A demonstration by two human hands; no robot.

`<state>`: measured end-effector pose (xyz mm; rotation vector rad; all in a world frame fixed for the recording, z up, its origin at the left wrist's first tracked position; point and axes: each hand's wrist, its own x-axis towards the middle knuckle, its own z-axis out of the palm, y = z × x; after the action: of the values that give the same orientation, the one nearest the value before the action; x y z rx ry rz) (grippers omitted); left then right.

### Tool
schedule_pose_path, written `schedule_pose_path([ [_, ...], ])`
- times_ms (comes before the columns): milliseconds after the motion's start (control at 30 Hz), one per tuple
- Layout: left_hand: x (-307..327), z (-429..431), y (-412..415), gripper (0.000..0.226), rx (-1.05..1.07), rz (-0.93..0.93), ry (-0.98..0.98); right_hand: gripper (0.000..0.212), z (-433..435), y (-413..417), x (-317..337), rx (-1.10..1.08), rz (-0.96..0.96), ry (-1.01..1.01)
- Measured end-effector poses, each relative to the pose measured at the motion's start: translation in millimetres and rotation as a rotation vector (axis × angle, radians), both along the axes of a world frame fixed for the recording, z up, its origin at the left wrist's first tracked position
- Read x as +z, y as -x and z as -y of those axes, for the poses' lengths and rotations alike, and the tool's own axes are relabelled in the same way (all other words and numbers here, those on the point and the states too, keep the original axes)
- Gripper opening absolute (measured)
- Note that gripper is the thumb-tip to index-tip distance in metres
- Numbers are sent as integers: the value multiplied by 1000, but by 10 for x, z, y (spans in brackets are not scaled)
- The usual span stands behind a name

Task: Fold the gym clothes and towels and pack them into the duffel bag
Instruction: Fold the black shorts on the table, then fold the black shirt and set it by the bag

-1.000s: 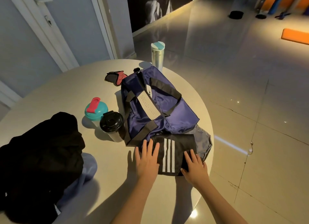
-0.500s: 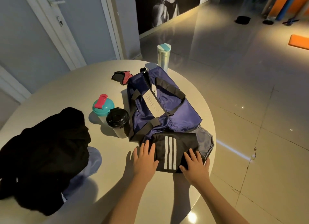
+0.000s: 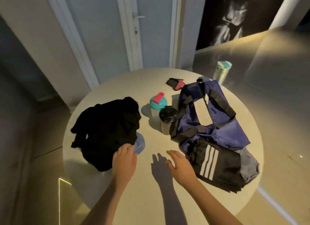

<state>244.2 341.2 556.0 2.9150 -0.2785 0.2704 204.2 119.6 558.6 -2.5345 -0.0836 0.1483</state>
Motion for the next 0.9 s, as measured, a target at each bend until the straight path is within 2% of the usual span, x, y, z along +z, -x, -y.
schedule_pose_path([
  [67, 64, -306, -136, 36, 126, 4, 56, 44, -242, -177, 54, 62, -13, -6],
  [167, 71, -699, -368, 62, 293, -92, 87, 43, -595, -505, 116, 141, -42, -1],
  [233, 35, -885, -507, 79, 318, -196, 113, 42, -826, -750, 156, 164, -53, -25],
  [333, -56, -1076, -714, 88, 320, -259, 156, 48, -1141, -1124, 187, 157, -51, -64],
  [500, -123, -1234, -991, 79, 299, -275, 209, 56, -1496, -1694, 182, 135, -15, -68],
  [700, -27, -1345, -1162, 49, 388, -89, 452, 61, -1768, -2269, 94, 155, 2, 96],
  [800, 39, -1431, -1305, 55, 417, -50, 412, 61, -1870, -2435, 35, 156, -102, 78],
  [900, 44, -1554, -1479, 65, 442, -69, 407, 50, -1927, -2489, -18, 98, -81, 35],
])
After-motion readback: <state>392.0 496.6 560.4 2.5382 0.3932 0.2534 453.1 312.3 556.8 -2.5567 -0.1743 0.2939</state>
